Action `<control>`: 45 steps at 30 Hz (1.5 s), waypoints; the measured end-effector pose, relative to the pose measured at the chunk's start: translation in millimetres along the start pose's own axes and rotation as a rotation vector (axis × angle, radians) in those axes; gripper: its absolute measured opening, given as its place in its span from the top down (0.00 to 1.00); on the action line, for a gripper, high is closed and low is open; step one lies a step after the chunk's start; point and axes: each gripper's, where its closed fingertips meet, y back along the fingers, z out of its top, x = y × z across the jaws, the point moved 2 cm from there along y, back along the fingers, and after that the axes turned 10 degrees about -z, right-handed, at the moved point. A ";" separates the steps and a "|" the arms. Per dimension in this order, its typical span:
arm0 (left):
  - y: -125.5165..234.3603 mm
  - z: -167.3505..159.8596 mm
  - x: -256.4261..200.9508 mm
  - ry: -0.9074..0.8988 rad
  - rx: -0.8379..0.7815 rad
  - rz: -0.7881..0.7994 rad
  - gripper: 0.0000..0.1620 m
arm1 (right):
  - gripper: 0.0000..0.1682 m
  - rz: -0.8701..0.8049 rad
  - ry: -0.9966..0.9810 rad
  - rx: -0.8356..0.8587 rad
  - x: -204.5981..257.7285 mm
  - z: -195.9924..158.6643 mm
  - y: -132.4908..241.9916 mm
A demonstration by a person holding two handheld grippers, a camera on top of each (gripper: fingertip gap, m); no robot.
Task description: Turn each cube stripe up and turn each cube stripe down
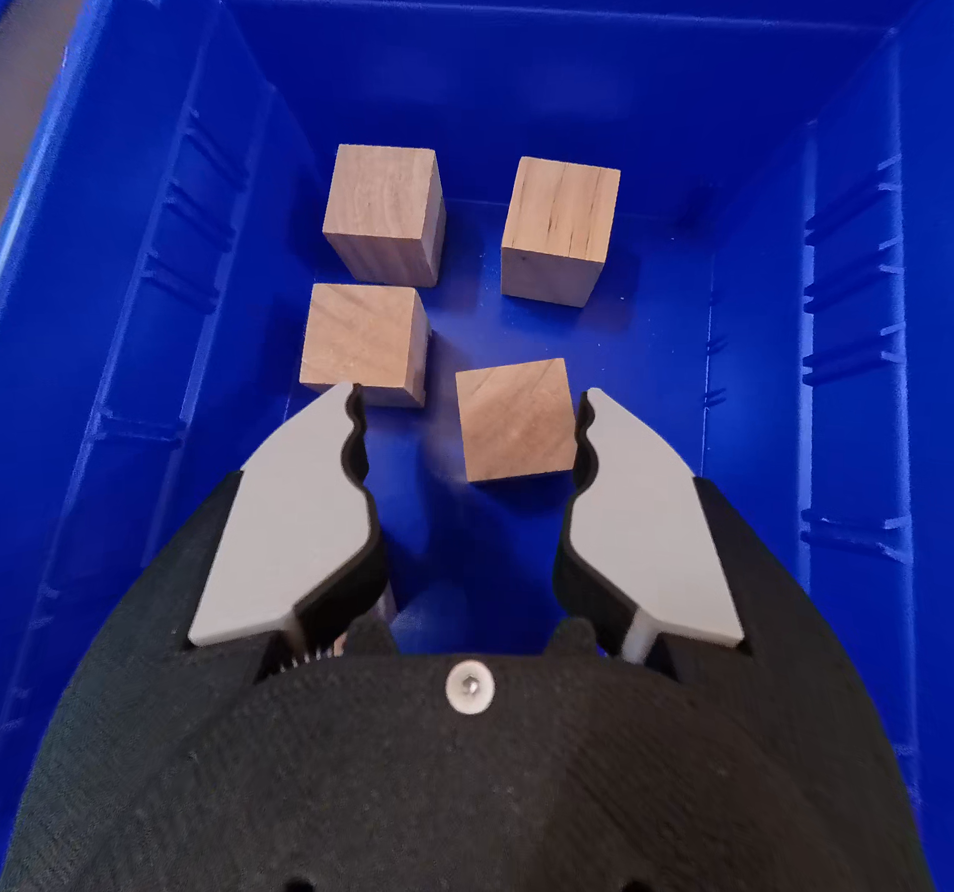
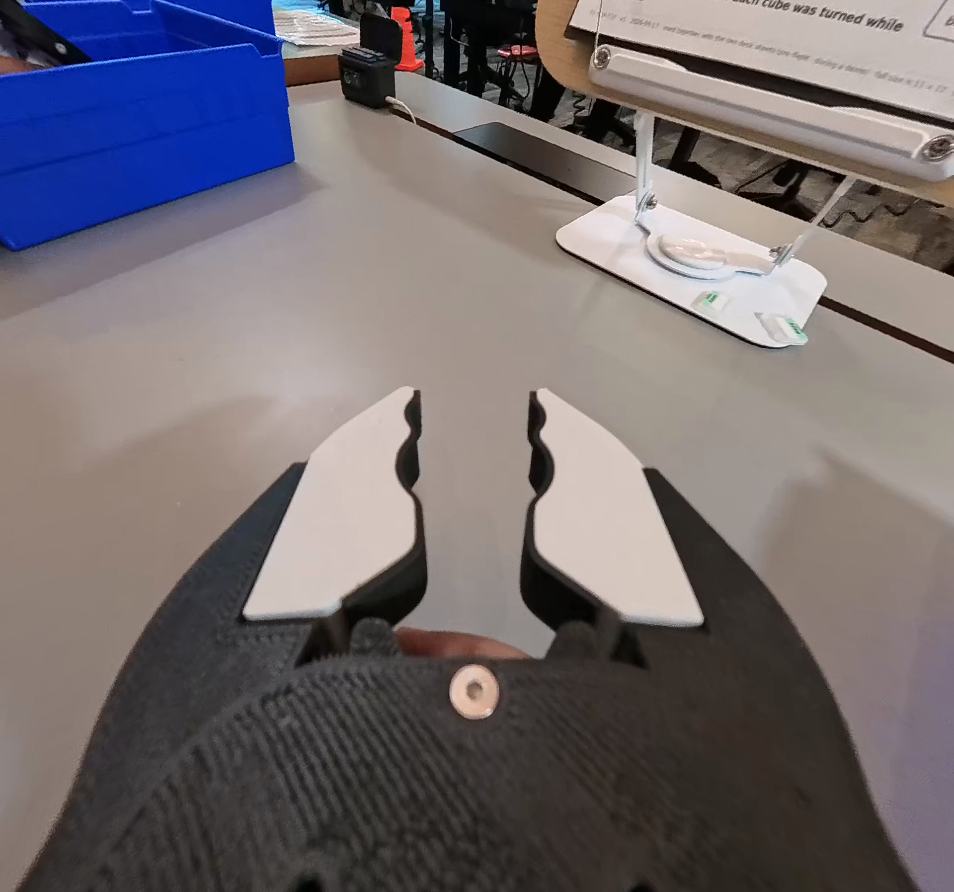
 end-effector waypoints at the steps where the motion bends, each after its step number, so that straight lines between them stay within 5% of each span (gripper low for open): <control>1: -0.4 -0.1 -0.1 -0.008 0.002 0.006 0.51 | 0.76 -0.001 -0.003 0.000 -0.7 0.1 0.4; 45: -4.6 -7.8 -12.8 -0.076 0.044 -0.037 0.65 | 0.76 0.039 -0.009 0.047 3.5 -10.5 -5.6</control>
